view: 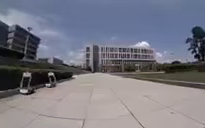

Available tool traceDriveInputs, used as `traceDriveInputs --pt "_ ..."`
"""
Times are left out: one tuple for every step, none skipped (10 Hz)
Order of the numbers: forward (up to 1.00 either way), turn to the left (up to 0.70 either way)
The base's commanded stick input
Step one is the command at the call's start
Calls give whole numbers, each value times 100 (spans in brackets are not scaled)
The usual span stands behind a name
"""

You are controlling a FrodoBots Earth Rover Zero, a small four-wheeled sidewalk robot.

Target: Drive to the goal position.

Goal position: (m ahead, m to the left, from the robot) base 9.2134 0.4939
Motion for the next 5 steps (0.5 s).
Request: traceDriveInputs --pt "50 0" --pt "50 0" --pt "50 0" --pt "50 0" --pt "50 0"
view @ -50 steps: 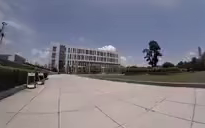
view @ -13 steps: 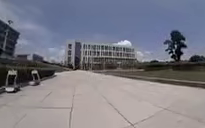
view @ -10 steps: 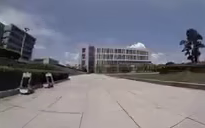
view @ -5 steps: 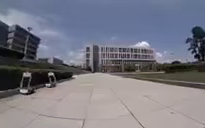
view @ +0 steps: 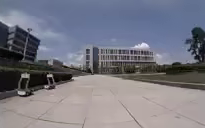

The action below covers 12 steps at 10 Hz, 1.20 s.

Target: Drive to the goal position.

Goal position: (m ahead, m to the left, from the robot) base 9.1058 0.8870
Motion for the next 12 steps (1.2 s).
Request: traceDriveInputs --pt "50 0" --pt "50 6" --pt "50 41" --pt "50 50" --pt "50 50" --pt "50 23" --pt "50 3" --pt "50 0" --pt "50 0" --pt "50 0" --pt "50 0" --pt "50 0"
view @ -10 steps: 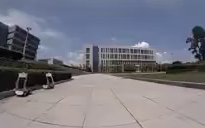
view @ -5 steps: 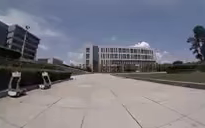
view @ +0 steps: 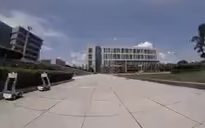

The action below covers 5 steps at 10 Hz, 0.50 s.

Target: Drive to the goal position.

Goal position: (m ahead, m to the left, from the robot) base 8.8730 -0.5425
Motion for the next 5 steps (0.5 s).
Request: traceDriveInputs --pt "50 0" --pt "50 0" --pt "50 0" --pt "50 0" --pt "50 0"
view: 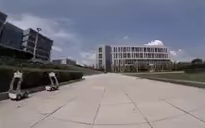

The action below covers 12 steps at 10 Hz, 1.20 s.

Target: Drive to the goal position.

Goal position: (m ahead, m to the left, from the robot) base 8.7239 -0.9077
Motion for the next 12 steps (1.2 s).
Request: traceDriveInputs --pt "50 0" --pt "50 0" --pt "50 0" --pt "50 0" --pt "50 0" --pt "50 33" --pt "50 50" --pt "50 50" --pt "50 0" --pt "50 0" --pt "50 0" --pt "50 0"
